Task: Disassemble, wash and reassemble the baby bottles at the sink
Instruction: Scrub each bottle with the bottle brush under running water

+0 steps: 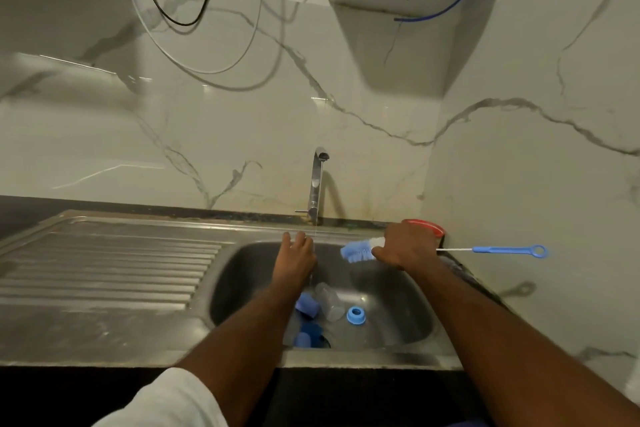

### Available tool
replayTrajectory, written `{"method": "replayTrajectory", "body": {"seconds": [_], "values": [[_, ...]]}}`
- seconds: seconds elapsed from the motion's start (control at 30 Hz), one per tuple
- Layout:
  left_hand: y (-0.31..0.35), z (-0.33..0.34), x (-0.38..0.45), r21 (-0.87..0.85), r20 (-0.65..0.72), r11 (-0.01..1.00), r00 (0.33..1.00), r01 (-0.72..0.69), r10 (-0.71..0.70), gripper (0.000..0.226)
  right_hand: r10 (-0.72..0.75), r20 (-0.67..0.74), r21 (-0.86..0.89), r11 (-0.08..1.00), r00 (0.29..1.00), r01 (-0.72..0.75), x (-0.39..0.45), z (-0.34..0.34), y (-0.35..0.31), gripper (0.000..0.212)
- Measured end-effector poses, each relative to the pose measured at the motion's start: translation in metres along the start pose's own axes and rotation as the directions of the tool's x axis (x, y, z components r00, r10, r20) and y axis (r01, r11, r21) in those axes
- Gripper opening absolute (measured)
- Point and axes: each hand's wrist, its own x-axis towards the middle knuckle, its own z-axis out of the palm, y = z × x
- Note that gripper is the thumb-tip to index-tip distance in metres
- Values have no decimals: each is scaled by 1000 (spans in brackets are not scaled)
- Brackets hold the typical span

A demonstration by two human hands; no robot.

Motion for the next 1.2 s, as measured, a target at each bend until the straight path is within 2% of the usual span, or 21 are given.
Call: {"method": "replayTrajectory", "body": {"seconds": [0.07, 0.17, 0.23, 0.3, 0.37, 0.43, 0.5, 0.57, 0.7, 0.83, 0.9, 1.0, 1.03, 1.13, 1.2], "values": [[1, 3, 4, -44, -40, 999, 999, -13, 11, 52, 6, -25, -4, 1000, 1000, -6, -1, -1, 2, 46], [-2, 6, 5, -339, -63, 938, 993, 73, -100, 60, 4, 14, 47, 999, 1000, -4, -2, 0, 6, 48], [-10, 13, 2, -579, -43, 793, 964, 191, -264, 65, -13, 35, 109, 994, 999, 9, -2, 1, 7, 50], [-18, 21, 1, -782, -8, 582, 929, 224, -369, 60, -21, -14, 86, 996, 1000, 22, -1, 1, 5, 52], [-21, 21, 2, -886, 17, 425, 928, 187, -372, 56, -37, -55, 73, 997, 998, 41, 2, -1, 1, 53], [-21, 15, 5, -918, -4, 373, 937, 135, -350, 55, -58, -75, 82, 995, 995, 64, 4, -2, -3, 52], [-18, 10, 7, -917, -54, 391, 950, 74, -307, 57, -61, -75, 88, 994, 995, 68, 5, -2, -6, 51], [-17, 10, 5, -891, -114, 454, 961, 13, -252, 58, -77, -61, 84, 993, 995, 82, 5, -2, -4, 50], [-19, 11, -1, -885, -159, 464, 963, -40, -220, 59, -220, -24, 76, 972, 975, 221, 4, -1, -5, 46], [-9, -3, 0, -837, -329, 495, 937, -233, -116, 48, -286, 11, 19, 958, 958, 285, 4, 0, -27, 38], [-12, -3, -1, -848, -298, 500, 937, -174, -181, 51, -299, 23, 34, 954, 954, 298, 7, -6, -30, 40], [-21, 9, -5, -876, -145, 480, 932, 35, -333, 57, -287, 35, 60, 957, 957, 285, 12, -13, -27, 47], [-20, 9, -4, -865, -151, 501, 935, 33, -321, 57, -284, 29, 35, 959, 958, 283, 12, -14, -29, 47], [-11, -5, 2, -834, -264, 538, 946, -126, -189, 57, -262, 11, -34, 964, 965, 262, 11, -10, -37, 41], [-12, -4, 4, -832, -278, 538, 941, -136, -191, 57, -252, 9, -8, 968, 968, 252, 12, -10, -37, 41]]}}
